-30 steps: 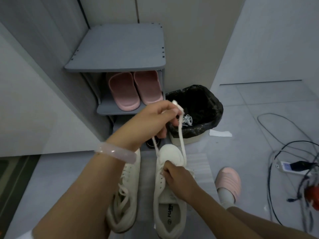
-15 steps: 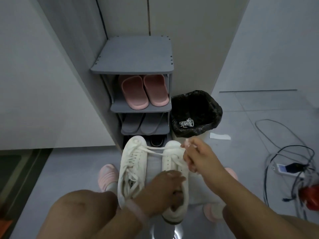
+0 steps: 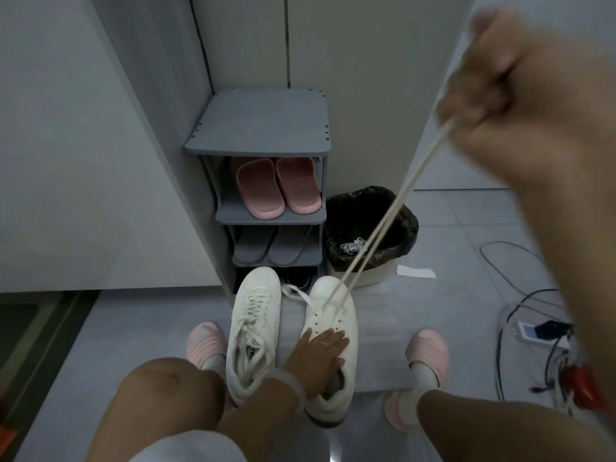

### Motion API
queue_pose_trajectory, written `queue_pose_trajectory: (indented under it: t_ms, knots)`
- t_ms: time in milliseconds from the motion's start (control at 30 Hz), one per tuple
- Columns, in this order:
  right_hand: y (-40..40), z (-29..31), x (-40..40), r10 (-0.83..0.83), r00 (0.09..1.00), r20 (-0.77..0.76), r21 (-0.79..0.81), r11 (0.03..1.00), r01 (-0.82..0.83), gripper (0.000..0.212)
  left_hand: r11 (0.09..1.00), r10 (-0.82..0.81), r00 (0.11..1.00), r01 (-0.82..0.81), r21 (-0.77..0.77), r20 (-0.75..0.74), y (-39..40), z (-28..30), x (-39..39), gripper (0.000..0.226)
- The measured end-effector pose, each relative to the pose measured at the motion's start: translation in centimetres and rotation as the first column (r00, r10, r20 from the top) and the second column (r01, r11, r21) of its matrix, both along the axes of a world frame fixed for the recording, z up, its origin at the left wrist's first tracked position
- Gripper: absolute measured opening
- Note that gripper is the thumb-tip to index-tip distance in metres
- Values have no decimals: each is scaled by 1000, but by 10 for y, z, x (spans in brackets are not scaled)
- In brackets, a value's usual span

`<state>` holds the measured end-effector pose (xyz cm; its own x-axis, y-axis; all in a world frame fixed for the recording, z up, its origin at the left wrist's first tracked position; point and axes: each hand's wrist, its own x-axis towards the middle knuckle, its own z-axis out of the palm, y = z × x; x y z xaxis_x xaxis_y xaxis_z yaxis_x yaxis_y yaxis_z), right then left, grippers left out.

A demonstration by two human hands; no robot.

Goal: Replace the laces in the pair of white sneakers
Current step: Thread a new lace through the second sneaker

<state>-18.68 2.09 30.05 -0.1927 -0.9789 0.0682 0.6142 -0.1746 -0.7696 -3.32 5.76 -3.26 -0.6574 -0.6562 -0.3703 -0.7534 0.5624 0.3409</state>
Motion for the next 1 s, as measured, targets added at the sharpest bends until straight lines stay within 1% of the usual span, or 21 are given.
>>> queue_pose_trajectory:
  t_ms: [67,133,167,200,233,267,300,333,400,500,533,567,600,633,667,733,800,833,900,933,1000]
  knots:
    - [3,16,-8,7,995,96,-118,993,4,17,999,15,999,-13,53,-34,1,-1,-1,48]
    - [6,2,-8,3,996,85,-32,999,-1,21,967,217,946,-174,187,-242,-3,8,-2,43]
    - [8,-11,-3,8,999,51,64,998,-11,25,907,406,833,-318,275,-376,-7,15,-3,33]
    - [12,-25,2,20,1000,23,146,989,-24,26,817,577,656,-444,369,-487,-10,26,-4,22]
    - [16,-38,8,39,999,9,198,979,-40,25,741,666,484,-517,428,-568,-16,36,-5,24]
    - [19,-50,14,68,998,17,220,973,-70,24,710,692,401,-530,465,-600,-22,45,-7,34]
    - [23,-58,19,107,993,43,218,969,-114,23,727,680,420,-492,479,-601,-26,55,-10,41]
    - [25,-64,22,150,986,79,199,966,-163,22,770,638,505,-441,462,-581,-31,63,-15,41]
    - [26,-71,23,213,964,156,152,959,-237,16,875,475,702,-313,368,-530,-36,81,-19,19]
    - [18,-91,7,151,961,230,180,964,-195,17,956,190,853,-47,291,-485,-41,104,-11,15]
    - [15,-102,-1,78,984,160,234,965,-115,20,956,123,879,19,292,-460,-42,111,-6,14]
    - [14,-116,-10,7,1000,-22,286,958,-1,21,957,89,895,44,285,-437,-43,118,0,14]
    - [14,-132,-17,-22,949,-314,315,941,125,22,962,102,900,19,271,-425,-45,122,6,17]
    - [15,-151,-22,14,777,-630,306,923,231,20,962,162,891,-48,267,-423,-48,126,12,19]
    - [18,-171,-26,93,529,-844,274,921,275,15,949,252,865,-135,284,-433,-51,130,20,17]
    - [26,-208,-23,343,161,-925,363,925,116,28,904,398,777,-242,351,-489,-58,136,32,11]
    - [34,-236,-7,555,-35,-831,554,822,-133,59,912,383,767,-227,341,-515,-61,142,36,11]
    - [36,-247,3,598,-65,-799,597,775,-208,61,935,323,794,-183,305,-515,-61,143,34,12]
    - [35,-263,20,558,-25,-830,548,805,-226,32,965,193,834,-67,252,-516,-57,140,27,13]
    - [32,-267,24,518,43,-855,506,848,-159,18,964,188,826,-53,259,-532,-57,135,24,14]
    - [24,-274,19,424,152,-893,431,902,14,23,943,316,761,-186,276,-567,-61,123,25,16]
